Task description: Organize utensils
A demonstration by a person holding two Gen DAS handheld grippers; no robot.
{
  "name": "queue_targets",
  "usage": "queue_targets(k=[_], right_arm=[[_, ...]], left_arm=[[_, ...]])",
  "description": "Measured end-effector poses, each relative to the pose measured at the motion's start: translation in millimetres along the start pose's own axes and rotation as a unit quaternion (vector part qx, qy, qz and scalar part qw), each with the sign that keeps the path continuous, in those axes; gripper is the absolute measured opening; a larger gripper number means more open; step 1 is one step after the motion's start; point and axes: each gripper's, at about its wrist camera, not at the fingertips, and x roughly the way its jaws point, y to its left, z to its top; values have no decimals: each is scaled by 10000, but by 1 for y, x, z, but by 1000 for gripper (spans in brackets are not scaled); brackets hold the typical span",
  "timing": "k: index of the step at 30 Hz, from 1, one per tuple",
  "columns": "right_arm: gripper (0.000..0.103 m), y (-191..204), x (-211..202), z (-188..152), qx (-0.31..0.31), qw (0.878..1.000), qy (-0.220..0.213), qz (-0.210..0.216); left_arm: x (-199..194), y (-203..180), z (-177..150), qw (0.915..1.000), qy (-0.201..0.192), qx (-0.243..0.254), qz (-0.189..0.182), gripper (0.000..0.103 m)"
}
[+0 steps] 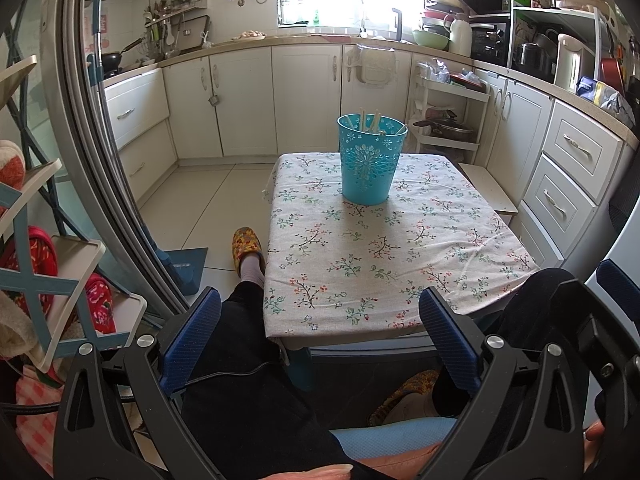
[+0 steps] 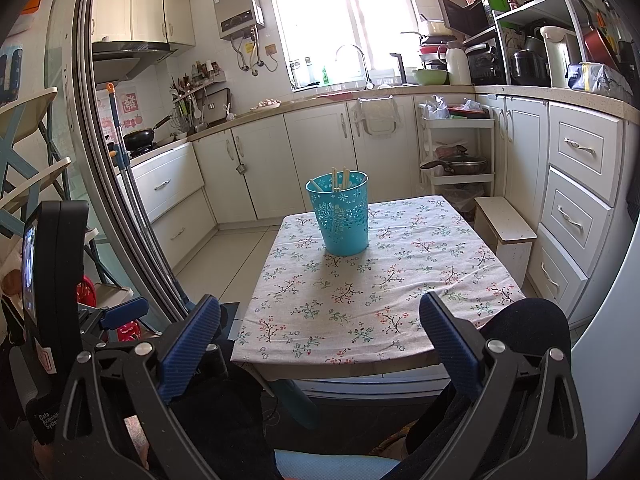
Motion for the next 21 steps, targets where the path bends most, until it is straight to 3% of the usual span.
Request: queue_targets(k=[17,21], right_arm=[[96,6,0,-3,-25,10000,31,19],[96,5,3,-4,-23,10000,51,38]], left_arm=[[2,3,2,9999,116,-82,0,95],[2,5,4,9998,79,-126,-147,95]])
